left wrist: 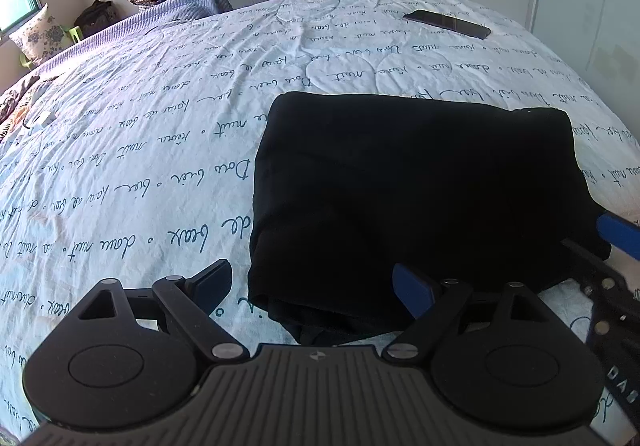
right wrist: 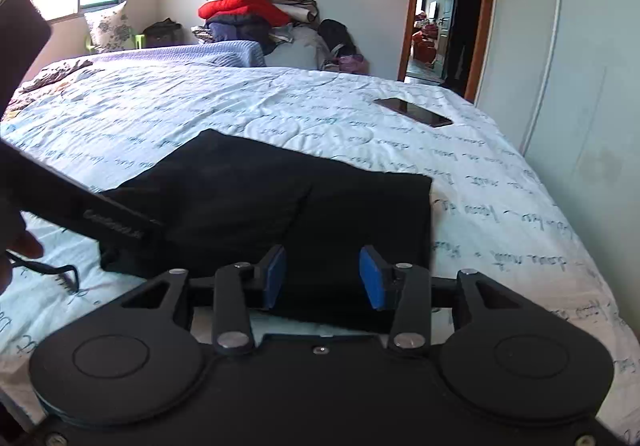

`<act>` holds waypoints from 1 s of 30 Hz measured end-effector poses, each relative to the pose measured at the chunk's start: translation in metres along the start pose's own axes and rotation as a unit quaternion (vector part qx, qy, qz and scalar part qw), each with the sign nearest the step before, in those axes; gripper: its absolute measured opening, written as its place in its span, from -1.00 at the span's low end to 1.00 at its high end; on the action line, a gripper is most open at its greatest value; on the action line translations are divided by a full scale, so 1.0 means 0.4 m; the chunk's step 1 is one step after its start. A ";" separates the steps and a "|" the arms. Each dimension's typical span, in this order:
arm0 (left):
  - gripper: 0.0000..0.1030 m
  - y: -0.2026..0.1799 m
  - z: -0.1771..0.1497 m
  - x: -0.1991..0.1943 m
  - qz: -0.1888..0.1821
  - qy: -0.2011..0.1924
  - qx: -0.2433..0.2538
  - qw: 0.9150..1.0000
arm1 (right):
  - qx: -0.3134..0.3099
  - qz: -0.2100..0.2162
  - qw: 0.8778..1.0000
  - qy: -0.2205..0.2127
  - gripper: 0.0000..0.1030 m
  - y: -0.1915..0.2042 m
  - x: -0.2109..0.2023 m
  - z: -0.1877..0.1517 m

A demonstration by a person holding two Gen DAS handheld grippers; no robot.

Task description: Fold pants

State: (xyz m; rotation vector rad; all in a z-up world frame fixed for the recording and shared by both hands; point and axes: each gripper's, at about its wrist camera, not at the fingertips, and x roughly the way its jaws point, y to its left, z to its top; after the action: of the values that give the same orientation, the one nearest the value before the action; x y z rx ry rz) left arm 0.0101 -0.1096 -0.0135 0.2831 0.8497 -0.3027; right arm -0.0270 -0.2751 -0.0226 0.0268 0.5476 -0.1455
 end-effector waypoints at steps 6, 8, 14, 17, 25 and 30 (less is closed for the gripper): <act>0.84 0.099 -0.009 -0.025 0.005 0.005 -0.041 0.999 | -0.046 0.059 0.997 -0.011 -0.15 0.094 0.017 0.020; 0.85 0.146 -0.005 -0.038 0.020 0.000 -0.058 0.998 | -0.087 0.081 0.993 -0.020 -0.15 0.157 0.025 0.029; 0.82 0.256 0.017 -0.086 0.093 -0.034 -0.090 0.991 | -0.212 0.099 0.971 -0.037 -0.15 0.324 0.054 0.029; 0.82 0.290 0.025 -0.084 0.094 -0.029 -0.101 0.990 | -0.246 0.076 0.965 -0.038 -0.15 0.349 0.052 0.024; 0.82 0.294 0.035 -0.066 0.086 -0.031 -0.092 0.992 | -0.093 0.208 0.973 0.032 -0.15 0.245 0.019 0.010; 0.82 0.282 0.036 -0.070 0.074 -0.035 -0.080 0.993 | -0.092 0.212 0.972 0.041 -0.15 0.274 0.033 -0.011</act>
State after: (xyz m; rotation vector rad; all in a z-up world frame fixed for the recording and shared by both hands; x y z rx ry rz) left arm 0.0445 -0.0068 0.0309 0.1838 0.7745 -0.1038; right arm -0.0023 -0.1682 -0.0345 -0.0309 0.6248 0.3260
